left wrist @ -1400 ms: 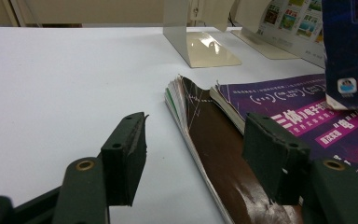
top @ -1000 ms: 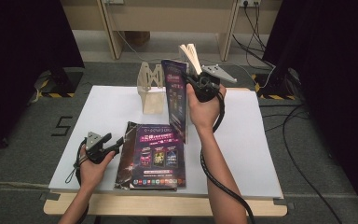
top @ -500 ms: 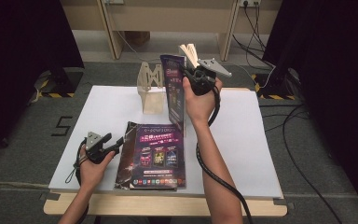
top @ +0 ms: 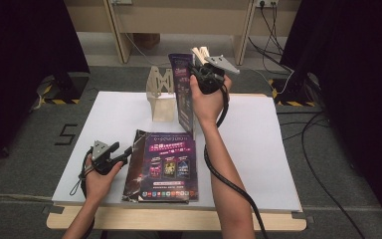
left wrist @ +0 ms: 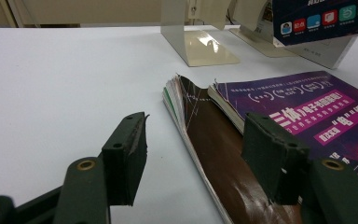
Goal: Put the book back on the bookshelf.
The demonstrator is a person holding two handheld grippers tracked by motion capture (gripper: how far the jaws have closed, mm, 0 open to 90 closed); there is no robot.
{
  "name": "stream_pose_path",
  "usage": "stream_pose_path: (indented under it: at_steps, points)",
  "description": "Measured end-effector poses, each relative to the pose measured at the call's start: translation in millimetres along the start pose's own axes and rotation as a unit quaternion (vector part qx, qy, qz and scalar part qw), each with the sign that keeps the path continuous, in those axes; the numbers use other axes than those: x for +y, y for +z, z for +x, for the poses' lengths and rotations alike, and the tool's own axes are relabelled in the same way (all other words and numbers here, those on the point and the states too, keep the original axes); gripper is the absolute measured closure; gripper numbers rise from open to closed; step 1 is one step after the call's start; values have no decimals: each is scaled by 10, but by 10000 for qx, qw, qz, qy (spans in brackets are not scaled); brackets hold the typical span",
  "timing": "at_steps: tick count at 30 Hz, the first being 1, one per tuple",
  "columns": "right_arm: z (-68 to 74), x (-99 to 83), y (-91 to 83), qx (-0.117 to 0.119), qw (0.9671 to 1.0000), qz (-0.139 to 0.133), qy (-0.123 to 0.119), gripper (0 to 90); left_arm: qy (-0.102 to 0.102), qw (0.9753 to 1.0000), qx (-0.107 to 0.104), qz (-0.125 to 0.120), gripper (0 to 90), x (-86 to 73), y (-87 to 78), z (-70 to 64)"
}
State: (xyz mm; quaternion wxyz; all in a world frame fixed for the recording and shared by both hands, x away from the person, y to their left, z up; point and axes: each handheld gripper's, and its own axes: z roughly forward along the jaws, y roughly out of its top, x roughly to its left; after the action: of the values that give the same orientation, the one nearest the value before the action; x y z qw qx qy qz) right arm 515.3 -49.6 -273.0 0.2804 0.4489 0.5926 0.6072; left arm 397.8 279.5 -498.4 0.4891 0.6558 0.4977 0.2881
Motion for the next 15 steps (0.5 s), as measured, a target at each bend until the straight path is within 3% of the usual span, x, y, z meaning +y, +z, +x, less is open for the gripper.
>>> stream_pose_path:
  at_steps: [15]
  points:
    - [-14, 30, 231, -229, 9997, -67, -91, 835, 35, 10000, -4, 7, 397, 0, -1, -1]
